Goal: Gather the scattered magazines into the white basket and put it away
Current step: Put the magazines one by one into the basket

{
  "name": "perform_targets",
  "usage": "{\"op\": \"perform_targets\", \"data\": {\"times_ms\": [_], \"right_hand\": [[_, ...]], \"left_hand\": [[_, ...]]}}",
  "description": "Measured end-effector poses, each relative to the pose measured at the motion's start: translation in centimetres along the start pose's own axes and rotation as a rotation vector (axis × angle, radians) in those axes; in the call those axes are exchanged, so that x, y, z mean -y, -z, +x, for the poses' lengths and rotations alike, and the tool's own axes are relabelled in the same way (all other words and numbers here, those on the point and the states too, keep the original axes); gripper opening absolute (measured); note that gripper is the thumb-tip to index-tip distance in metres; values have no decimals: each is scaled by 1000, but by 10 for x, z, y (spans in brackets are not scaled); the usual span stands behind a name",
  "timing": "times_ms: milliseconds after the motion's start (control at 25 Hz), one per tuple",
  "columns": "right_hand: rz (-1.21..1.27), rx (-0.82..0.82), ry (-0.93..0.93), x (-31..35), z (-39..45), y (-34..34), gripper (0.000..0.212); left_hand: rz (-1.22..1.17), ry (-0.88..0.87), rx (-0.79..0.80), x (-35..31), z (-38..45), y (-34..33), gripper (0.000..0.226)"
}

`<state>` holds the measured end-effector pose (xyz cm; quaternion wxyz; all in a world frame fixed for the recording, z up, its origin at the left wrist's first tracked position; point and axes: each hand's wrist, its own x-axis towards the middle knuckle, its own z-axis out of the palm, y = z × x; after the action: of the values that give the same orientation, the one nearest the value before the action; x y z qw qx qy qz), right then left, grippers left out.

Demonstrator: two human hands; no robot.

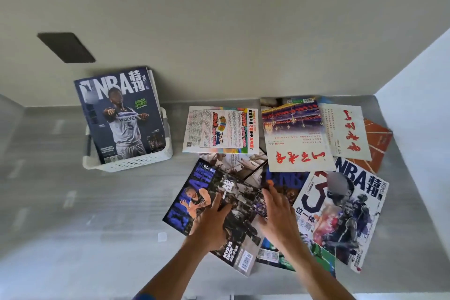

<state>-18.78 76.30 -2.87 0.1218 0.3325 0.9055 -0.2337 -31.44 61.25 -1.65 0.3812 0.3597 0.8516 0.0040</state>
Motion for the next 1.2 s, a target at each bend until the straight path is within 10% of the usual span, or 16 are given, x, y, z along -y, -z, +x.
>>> {"op": "perform_targets", "data": {"times_ms": [80, 280, 400, 560, 800, 1200], "right_hand": [[-105, 2, -36, 10, 19, 5, 82], [178, 139, -18, 61, 13, 33, 9], [131, -80, 214, 118, -29, 34, 9], [343, 69, 293, 172, -57, 39, 50], [1199, 382, -83, 148, 2, 45, 59], [1078, 80, -46, 207, 21, 17, 11]], "left_hand": [[-117, -4, -20, 14, -9, -6, 65], [-859, 106, -34, 25, -20, 34, 37], [-1348, 311, -262, 30, -31, 72, 36], [-1204, 240, -497, 60, -70, 101, 19], [-1380, -374, -131, 149, -132, 117, 32], [-1041, 20, -781, 228, -104, 95, 32]]}}
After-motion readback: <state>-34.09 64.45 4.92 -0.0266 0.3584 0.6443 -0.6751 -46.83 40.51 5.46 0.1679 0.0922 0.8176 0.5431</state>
